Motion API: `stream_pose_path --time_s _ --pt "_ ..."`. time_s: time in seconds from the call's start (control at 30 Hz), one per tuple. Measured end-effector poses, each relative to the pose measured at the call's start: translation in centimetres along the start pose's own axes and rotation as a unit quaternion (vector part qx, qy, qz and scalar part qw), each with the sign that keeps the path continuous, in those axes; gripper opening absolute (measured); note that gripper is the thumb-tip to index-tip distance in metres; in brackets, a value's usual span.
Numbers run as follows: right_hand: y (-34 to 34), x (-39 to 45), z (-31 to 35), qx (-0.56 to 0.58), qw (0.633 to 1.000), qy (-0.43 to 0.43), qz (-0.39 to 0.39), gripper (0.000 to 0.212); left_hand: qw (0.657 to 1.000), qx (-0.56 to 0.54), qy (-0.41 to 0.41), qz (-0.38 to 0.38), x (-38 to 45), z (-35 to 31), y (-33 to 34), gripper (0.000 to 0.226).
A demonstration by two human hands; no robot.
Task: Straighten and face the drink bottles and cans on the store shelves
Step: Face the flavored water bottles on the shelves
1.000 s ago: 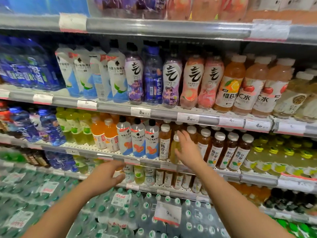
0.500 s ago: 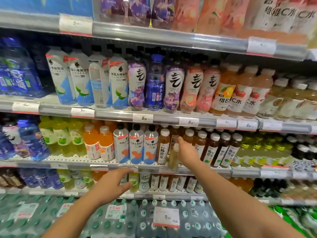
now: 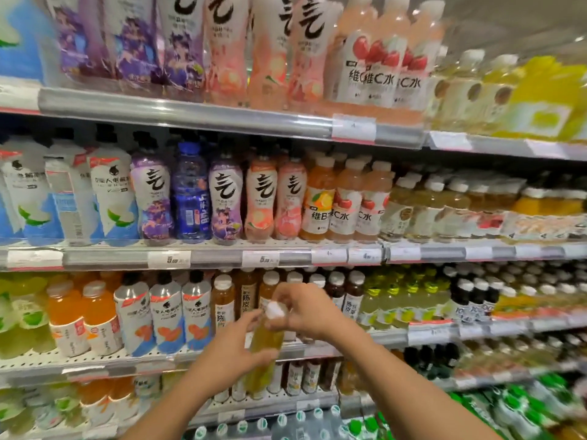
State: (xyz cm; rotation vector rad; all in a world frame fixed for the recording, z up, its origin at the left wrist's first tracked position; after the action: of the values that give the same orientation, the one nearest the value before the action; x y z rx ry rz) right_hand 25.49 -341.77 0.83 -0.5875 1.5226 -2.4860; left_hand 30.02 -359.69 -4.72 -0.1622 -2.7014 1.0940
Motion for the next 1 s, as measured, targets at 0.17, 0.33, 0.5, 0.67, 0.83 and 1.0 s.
stream_pose_path --time_s 0.17,0.33,0.5,0.67,0.83,1.0 --pt "-8.2 -3.1 -4.0 0.041 0.995 -0.013 -0.095 0.044 0.999 0.015 0.019 -0.023 3.7 -9.3 2.6 0.055" --pt "-17.8 -6.4 -9.8 0.111 0.978 0.027 -0.173 0.05 0.989 -0.042 0.105 -0.1 7.9 -19.4 3.1 0.038" --pt "-27.5 -7.5 -15.4 0.021 0.963 0.033 -0.266 0.034 0.959 0.014 0.235 -0.154 13.9 -30.1 2.2 0.061" --pt "-35.7 -7.0 -19.6 -0.031 0.94 0.066 -0.332 0.031 0.937 0.044 0.306 -0.164 19.5 -38.1 1.8 0.094" --pt "-41.6 -7.6 -22.5 -0.066 0.927 0.112 -0.353 0.025 0.918 0.031 0.368 -0.148 23.1 -43.3 2.7 0.089" --pt "-45.0 -10.5 -23.7 -0.107 0.914 0.167 -0.353 0.022 0.907 0.015 0.411 -0.094 24.4 -47.1 4.5 0.069"
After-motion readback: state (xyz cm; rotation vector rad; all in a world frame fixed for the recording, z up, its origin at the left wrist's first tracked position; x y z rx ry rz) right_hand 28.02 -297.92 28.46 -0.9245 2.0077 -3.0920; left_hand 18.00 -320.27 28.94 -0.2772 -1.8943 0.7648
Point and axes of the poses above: each hand's wrist, its own x-axis towards the middle knuckle, its own y-axis out of the palm, z = x × y, the point moved 2 cm from there along x, towards the middle knuckle, and after that the axes turned 7 degrees about -z, right-handed, at the moved point
